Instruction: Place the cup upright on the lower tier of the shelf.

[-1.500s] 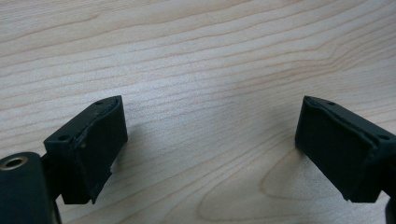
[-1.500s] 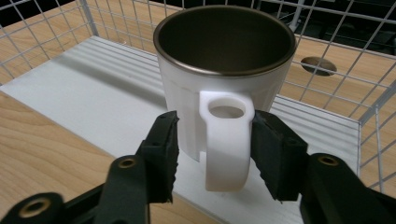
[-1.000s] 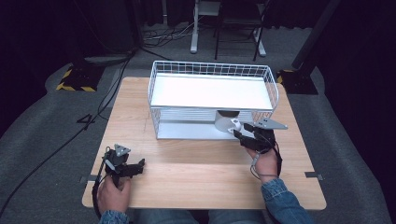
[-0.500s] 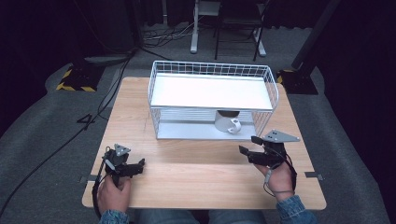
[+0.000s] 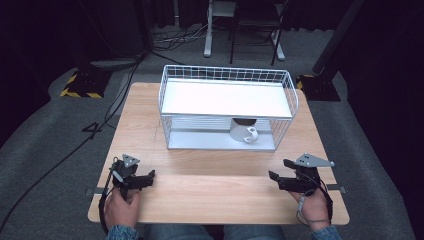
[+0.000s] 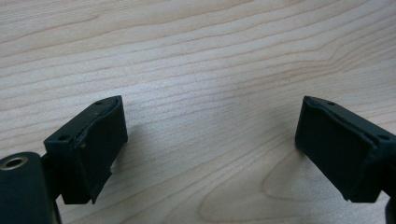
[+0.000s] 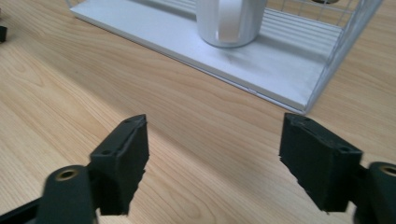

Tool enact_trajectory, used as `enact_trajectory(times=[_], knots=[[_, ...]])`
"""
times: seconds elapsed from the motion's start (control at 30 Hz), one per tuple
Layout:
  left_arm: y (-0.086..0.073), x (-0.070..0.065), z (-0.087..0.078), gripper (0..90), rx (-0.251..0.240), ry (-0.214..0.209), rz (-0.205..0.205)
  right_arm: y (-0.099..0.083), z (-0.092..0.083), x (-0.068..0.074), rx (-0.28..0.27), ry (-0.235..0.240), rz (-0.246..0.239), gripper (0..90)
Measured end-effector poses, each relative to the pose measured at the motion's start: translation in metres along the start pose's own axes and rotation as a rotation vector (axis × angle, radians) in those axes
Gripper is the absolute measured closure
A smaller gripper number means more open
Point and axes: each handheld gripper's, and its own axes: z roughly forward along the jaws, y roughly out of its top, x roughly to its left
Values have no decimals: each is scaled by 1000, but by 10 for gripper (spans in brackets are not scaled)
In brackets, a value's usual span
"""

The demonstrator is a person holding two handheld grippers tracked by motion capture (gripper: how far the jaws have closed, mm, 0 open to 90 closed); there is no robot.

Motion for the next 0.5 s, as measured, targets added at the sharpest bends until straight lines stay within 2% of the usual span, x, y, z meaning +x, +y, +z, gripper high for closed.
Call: enact_trajectory(times=[0.1,0.17,0.5], knots=[[0,0,0,96,0,0,0,-8,1,-2,7,-16,-5,183],[0,0,0,96,0,0,0,-13,4,-3,16,-18,8,156],[0,0,0,96,0,0,0,-37,16,-6,78,-36,16,152]])
